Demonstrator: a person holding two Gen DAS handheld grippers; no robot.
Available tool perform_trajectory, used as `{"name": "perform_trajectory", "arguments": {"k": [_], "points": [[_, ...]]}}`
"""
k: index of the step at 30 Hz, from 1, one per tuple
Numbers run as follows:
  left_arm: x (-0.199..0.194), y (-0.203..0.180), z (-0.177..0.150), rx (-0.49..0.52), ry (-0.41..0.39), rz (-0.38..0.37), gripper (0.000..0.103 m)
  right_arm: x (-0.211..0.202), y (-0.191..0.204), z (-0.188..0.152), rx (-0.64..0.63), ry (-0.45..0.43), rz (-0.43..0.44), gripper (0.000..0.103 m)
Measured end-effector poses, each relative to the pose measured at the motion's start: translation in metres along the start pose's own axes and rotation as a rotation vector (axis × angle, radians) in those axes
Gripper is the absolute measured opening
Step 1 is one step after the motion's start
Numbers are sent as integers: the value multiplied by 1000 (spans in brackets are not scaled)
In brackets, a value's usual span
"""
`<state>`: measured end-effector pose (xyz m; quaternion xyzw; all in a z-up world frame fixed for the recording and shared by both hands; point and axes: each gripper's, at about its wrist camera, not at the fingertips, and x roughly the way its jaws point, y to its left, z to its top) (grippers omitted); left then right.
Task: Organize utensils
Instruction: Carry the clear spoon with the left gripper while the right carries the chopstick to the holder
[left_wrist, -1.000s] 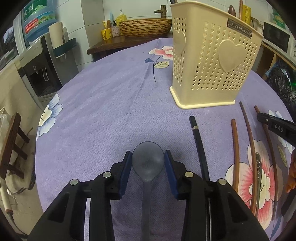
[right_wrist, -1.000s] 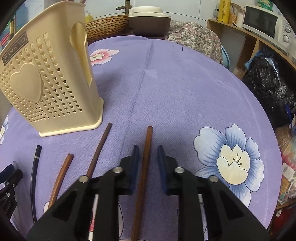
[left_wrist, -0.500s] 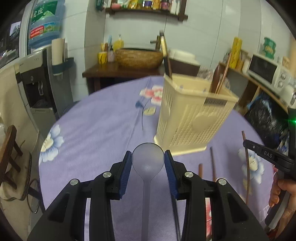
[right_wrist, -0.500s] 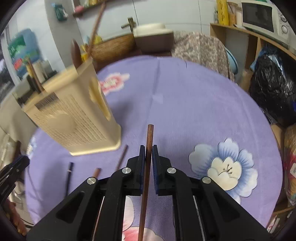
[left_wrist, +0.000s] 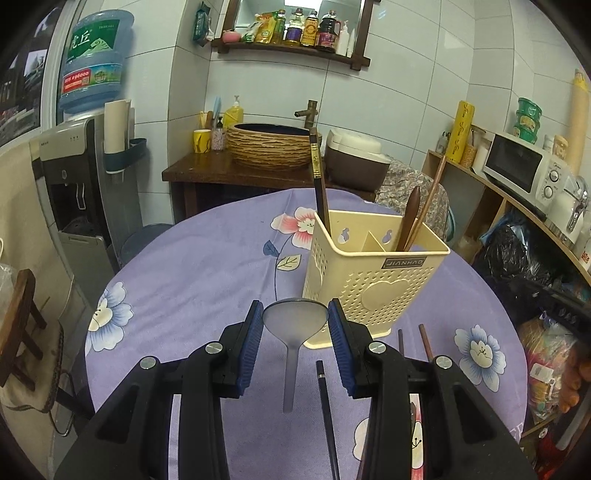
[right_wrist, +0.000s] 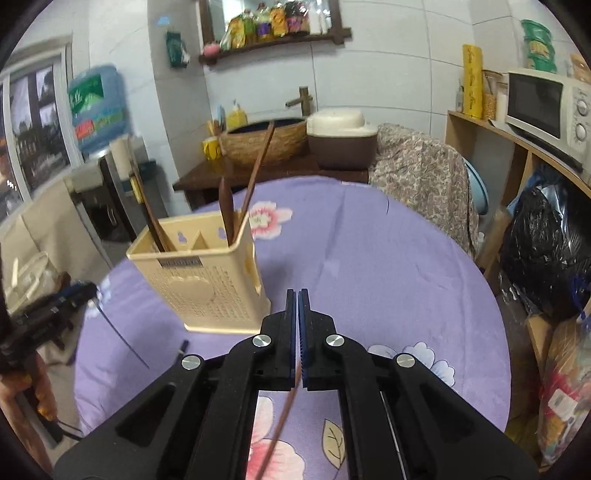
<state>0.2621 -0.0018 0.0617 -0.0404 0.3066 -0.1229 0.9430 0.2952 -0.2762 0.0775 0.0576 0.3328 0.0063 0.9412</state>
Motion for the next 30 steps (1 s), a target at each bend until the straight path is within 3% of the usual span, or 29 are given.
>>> {"name": "perform_trajectory", "arguments": {"k": [2,3,6,13,17,21,25,30], "points": [[-3,0,-1,-2,0,-6,36,18,-3,-10,24,24,-3,40],[-4,0,-1,-2,-1,-8,36,30,-4,-18,48,33,-2,65],[-6,0,-4,3,-1,-7,36,68,1,-37,29,113,-47,43],[-7,3,-10,-3,0,-10,36,130,4,-61,54,242,-109,30],[-7,1,-9,1,1,-13,36,139,8,-61,41,239,-163,25],[-7,1,-9,0,1,-14,36,142,6,-58,57,243,-189,9],[-8,1,-9,4,2,-14,36,137,-2,-59,109,242,-117,8],[-8,2,-9,2,0,-15,36,97,-14,-52,168,149,10,8]]}}
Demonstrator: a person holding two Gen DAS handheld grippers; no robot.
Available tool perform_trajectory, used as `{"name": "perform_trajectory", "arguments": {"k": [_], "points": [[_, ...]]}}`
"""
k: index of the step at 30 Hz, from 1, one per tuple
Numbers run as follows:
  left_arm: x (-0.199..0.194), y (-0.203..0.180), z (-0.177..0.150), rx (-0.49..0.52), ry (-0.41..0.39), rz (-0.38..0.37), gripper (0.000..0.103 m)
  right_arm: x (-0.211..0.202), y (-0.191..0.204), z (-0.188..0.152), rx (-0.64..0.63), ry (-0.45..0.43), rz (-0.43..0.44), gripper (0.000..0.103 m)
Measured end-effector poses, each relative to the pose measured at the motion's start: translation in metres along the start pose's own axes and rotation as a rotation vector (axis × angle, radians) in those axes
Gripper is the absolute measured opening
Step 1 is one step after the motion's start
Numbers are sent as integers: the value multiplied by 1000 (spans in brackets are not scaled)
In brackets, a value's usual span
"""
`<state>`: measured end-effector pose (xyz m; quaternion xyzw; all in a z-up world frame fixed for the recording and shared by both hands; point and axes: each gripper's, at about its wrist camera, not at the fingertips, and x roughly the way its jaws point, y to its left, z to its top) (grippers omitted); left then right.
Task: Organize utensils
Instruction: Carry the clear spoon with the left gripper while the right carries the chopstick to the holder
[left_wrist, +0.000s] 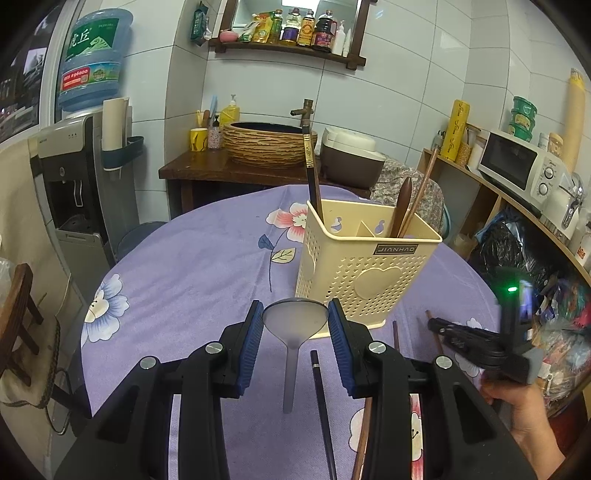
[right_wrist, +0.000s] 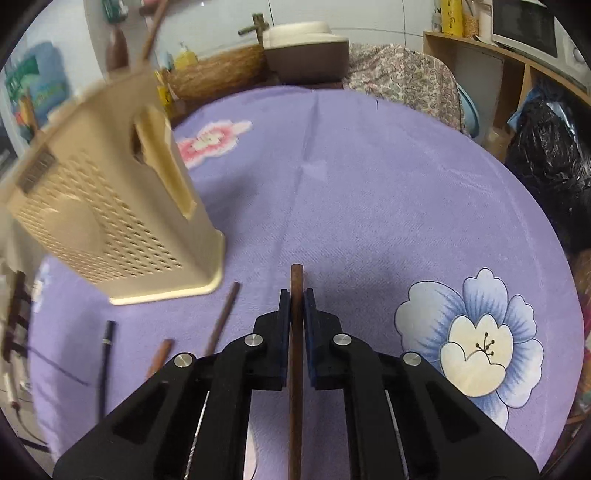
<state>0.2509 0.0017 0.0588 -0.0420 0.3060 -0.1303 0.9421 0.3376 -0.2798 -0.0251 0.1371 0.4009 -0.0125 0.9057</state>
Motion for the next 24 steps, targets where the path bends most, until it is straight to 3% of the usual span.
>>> {"name": "perform_trajectory", "arguments": {"k": [5,10,18,24], "points": [[-4,4,1,-15,-12,5,36,-72,-3,10,-17,-135,111,8],[-8,6,0,-24,-20,10,36,-132,-3,18,-62,-241,145,8],[-9,5,2,-32,-21,3,36,-156,0,22,-107,-288,130,8],[-23,3,27,-39,-53,-51,36,-186,13,41,-145,-359,147,8]]}}
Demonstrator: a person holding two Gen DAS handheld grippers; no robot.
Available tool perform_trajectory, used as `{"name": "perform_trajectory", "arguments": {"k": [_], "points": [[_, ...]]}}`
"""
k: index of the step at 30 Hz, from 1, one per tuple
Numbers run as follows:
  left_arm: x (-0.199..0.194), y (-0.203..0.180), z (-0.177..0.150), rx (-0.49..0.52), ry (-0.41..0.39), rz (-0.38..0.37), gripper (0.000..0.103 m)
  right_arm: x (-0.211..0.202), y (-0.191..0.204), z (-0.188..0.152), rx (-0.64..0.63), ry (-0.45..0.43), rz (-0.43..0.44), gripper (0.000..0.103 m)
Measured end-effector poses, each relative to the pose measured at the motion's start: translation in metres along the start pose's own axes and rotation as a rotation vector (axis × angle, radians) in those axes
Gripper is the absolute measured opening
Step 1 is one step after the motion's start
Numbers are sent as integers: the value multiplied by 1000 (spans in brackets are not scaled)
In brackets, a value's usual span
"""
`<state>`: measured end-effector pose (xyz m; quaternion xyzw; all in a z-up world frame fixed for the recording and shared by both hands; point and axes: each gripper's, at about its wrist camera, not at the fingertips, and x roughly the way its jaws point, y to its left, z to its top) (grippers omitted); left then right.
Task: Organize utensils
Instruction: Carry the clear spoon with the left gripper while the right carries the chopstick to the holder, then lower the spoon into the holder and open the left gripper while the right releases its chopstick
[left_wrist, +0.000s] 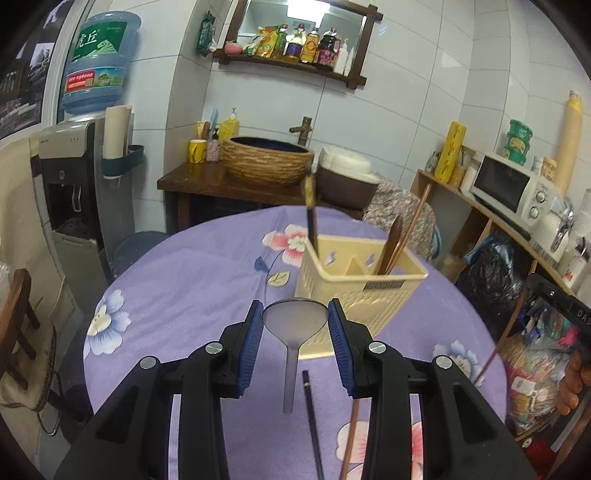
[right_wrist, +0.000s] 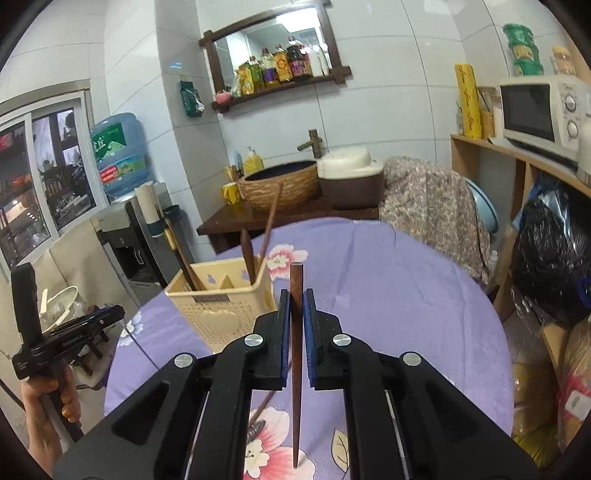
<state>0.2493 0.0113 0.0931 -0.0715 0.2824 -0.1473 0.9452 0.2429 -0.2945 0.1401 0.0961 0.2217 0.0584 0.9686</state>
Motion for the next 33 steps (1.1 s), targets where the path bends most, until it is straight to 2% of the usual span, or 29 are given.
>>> {"name": "perform_trajectory", "arguments": {"k": [4,8,11,14,17,22,28,33], "points": [[-17,-8,40,-14,-55,-63,36,-12,23,44,-56,-76,9,8],[-31,-21,90,-26,-149,-98,36,-23,48,97,-72,-195,27,8],[-23,-31,113,-34,-177,-109,36,-20,61,128,-32,-257,57,8],[-2,-39,125,-40,-176,-83,36,-1,73,145,-34,-297,25,8],[23,-44,121,-26,-160,-48,36,26,77,143,-23,-275,8,8],[48,-38,97,-22,-108,-41,36,71,74,111,-19,-204,-14,8],[66,-30,63,-19,-54,-26,36,99,60,73,7,-128,-19,8],[83,-26,46,-12,0,-18,36,113,49,55,33,-75,-16,8]]}}
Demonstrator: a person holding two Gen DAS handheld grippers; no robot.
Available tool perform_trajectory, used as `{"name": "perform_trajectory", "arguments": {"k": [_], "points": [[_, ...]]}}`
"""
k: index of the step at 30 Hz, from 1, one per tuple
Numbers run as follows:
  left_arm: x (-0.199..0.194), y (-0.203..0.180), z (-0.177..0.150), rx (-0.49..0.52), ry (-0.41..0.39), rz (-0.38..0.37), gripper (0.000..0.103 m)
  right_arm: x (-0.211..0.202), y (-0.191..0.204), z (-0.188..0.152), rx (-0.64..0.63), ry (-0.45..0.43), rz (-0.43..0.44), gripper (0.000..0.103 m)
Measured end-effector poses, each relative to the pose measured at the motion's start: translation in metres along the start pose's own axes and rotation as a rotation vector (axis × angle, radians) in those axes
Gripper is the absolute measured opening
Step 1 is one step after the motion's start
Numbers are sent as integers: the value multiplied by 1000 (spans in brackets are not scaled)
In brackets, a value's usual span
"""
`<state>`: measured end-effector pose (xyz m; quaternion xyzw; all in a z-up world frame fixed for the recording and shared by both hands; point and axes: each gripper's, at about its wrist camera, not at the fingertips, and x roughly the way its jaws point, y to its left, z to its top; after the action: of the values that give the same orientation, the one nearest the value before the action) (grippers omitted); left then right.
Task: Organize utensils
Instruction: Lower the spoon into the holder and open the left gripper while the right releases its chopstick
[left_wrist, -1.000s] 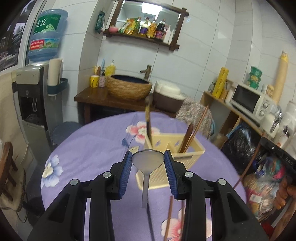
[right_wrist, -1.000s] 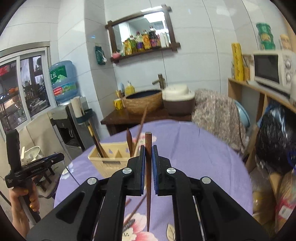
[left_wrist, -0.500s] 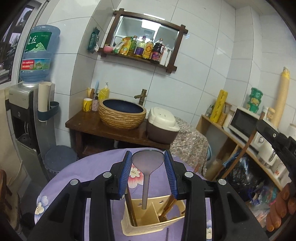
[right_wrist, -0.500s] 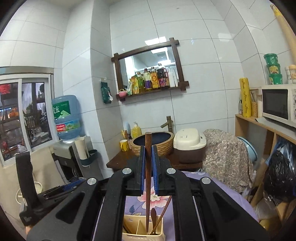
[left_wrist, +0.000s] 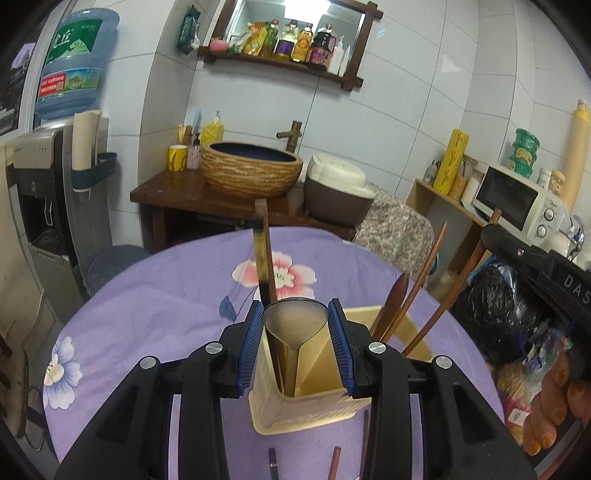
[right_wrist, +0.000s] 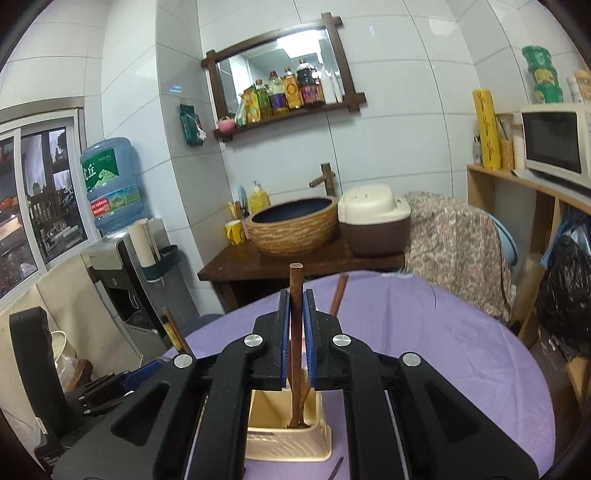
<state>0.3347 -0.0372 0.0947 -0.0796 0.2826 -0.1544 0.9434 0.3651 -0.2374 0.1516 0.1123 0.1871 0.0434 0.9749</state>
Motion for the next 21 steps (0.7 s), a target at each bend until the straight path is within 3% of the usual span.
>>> {"name": "perform_trajectory", "arguments": {"k": [4,8,9,12,19,21], "points": [[10,3,-11,3,22,-12,37,1,-4,-6,-5,-10,-12,8],[6,-6,-13,60,12,29,37,4,-4,-6,-19,-3,-11,10],[6,-7,-14,62,11,27,38,4,-4,-7,-27,-7,-15,16],[-1,-9,-15,64,7,8,53,-6,-3,-11,-23,-58,-23,63],[-43,-12,-34,88,-55,23,73,-36,-6,-25,-63,-90,-80,66],[-55,-8,-44,86,-62,33,75,-48,-10,-34,-57,-87,-96,72]]}}
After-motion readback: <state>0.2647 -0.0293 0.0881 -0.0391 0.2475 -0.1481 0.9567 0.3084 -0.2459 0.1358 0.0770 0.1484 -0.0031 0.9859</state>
